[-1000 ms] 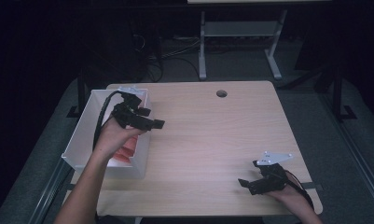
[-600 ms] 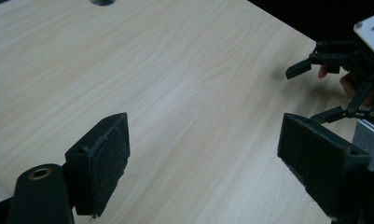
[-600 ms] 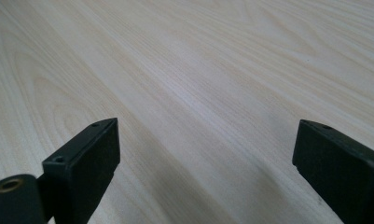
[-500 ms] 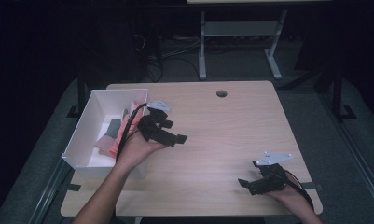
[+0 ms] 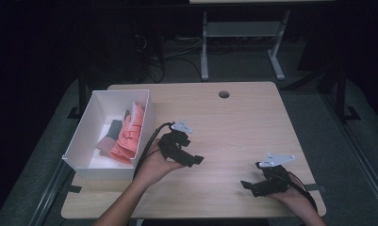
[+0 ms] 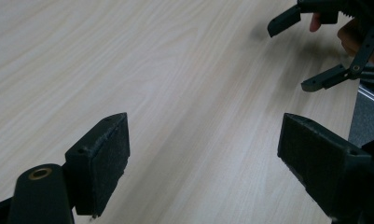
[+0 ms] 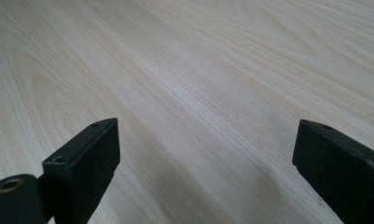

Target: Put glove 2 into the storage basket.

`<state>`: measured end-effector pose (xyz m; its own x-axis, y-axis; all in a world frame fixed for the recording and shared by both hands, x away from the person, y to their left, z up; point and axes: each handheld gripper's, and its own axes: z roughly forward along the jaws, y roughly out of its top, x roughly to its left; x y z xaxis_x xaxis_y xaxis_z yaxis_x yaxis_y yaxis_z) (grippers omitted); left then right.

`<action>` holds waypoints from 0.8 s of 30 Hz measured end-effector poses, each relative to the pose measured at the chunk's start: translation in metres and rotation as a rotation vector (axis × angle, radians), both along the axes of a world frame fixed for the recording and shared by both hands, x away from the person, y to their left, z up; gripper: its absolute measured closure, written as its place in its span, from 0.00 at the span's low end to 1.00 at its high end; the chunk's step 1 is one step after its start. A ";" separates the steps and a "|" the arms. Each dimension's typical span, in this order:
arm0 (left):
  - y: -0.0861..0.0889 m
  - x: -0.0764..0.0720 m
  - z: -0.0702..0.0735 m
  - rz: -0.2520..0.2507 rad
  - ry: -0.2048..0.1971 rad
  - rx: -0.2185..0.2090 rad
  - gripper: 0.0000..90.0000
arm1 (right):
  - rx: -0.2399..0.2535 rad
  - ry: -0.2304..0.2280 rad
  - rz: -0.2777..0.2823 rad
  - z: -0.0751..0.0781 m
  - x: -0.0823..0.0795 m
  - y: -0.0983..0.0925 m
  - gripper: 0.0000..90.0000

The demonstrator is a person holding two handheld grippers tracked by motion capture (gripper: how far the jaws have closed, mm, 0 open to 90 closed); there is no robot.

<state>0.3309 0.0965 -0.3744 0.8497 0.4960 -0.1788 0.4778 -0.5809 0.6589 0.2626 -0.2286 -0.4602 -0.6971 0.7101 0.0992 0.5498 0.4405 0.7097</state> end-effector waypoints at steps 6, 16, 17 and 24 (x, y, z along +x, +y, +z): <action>-0.004 -0.006 -0.015 -0.018 0.000 0.002 0.18 | 0.000 -0.001 -0.001 0.000 0.000 0.000 0.08; -0.005 -0.011 -0.034 -0.041 -0.026 0.040 0.18 | -0.002 -0.002 -0.002 -0.001 0.000 0.000 0.08; -0.005 -0.012 -0.036 -0.042 -0.030 0.040 0.18 | -0.002 -0.004 -0.001 -0.001 0.000 0.000 0.08; -0.004 -0.015 -0.049 -0.051 -0.048 0.053 0.17 | -0.006 -0.001 0.001 -0.001 0.000 0.000 0.08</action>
<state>0.3157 0.0923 -0.4237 0.8811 0.4593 -0.1123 0.4153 -0.6382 0.6482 0.2628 -0.2289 -0.4609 -0.6980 0.7099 0.0938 0.5482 0.4454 0.7078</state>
